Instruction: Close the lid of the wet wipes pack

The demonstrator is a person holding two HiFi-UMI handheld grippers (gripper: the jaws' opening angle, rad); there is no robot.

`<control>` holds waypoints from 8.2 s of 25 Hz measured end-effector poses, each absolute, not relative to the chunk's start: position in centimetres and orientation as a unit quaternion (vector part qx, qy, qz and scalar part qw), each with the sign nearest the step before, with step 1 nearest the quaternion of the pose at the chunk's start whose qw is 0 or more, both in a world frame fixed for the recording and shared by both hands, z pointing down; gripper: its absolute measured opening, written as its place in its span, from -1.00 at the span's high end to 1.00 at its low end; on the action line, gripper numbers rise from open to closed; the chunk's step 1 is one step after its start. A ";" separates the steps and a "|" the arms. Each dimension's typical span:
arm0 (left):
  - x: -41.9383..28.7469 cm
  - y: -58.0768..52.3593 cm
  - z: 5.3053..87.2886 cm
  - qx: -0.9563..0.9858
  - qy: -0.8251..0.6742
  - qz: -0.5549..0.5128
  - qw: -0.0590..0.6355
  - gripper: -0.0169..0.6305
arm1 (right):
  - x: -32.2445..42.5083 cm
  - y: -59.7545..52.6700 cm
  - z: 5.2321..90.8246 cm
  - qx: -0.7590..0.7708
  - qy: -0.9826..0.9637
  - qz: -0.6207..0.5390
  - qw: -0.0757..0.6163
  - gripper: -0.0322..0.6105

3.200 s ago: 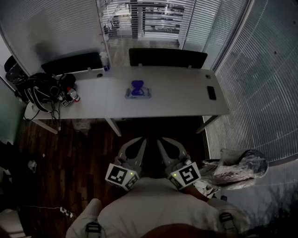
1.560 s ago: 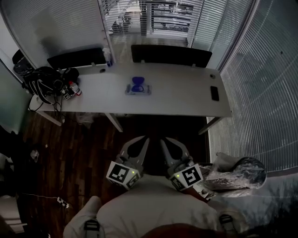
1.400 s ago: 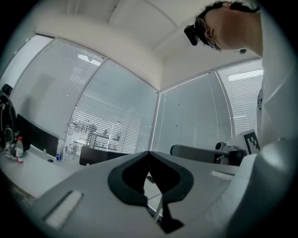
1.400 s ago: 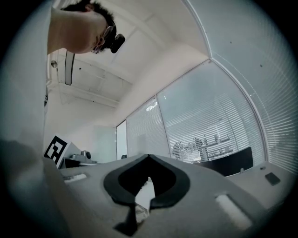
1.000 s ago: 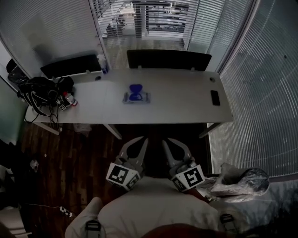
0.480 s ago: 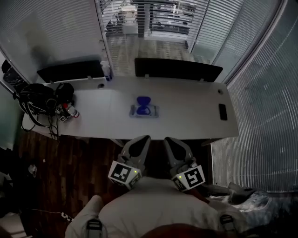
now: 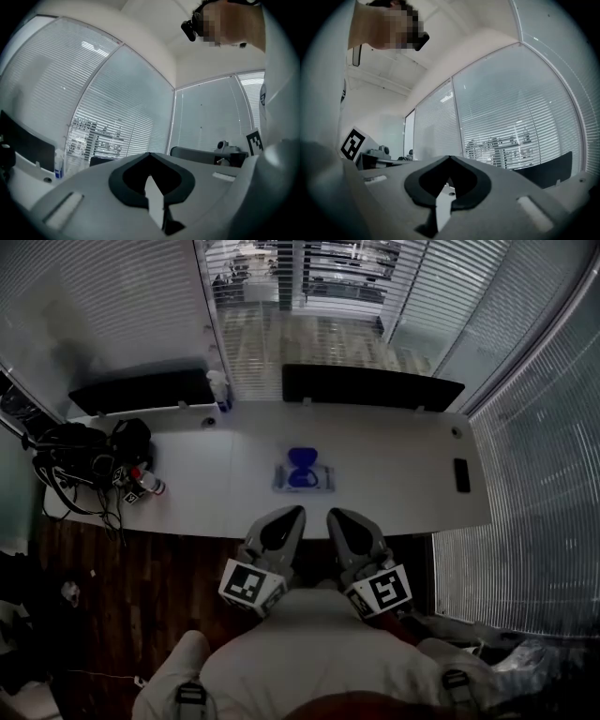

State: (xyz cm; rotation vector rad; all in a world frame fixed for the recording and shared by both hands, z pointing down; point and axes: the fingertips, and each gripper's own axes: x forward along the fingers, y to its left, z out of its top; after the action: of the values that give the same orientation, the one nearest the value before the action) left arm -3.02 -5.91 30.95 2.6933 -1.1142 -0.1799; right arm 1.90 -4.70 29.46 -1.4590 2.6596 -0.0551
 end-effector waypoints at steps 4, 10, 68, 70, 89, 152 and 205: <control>-2.9 -7.4 31.0 0.918 -0.376 -0.066 0.112 0.94 | 1.9 -6.4 29.6 -0.480 0.876 -0.018 0.051 0.90; -2.1 -9.4 31.1 0.914 -0.386 -0.062 0.108 0.94 | 3.0 -8.4 29.4 -0.478 0.877 -0.015 0.047 0.90; -1.1 -23.3 61.5 0.849 -0.438 0.153 0.252 0.94 | 2.7 -27.0 56.4 -0.317 0.922 -0.106 -0.197 0.70; -0.9 -23.5 64.2 0.845 -0.433 0.170 0.263 0.94 | 2.6 -28.5 58.3 -0.306 0.921 -0.108 -0.215 0.69; 0.0 -23.0 77.1 0.804 -0.417 0.232 0.355 0.94 | 2.2 -39.7 72.2 -0.223 0.900 -0.213 -0.307 0.59; -2.4 -22.8 77.2 0.785 -0.444 0.231 0.365 0.94 | -1.1 -24.9 77.6 -0.018 0.890 -0.166 -0.425 0.89; 2.5 -13.8 28.9 0.917 -0.375 -0.073 0.114 0.94 | 6.6 -14.1 27.4 -0.419 0.907 0.031 0.027 0.89</control>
State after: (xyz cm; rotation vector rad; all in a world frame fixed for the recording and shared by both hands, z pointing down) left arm 2.54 -13.81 28.88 2.6884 -1.0998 -0.2135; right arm 6.64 -14.10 27.44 -1.2930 2.8025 0.0964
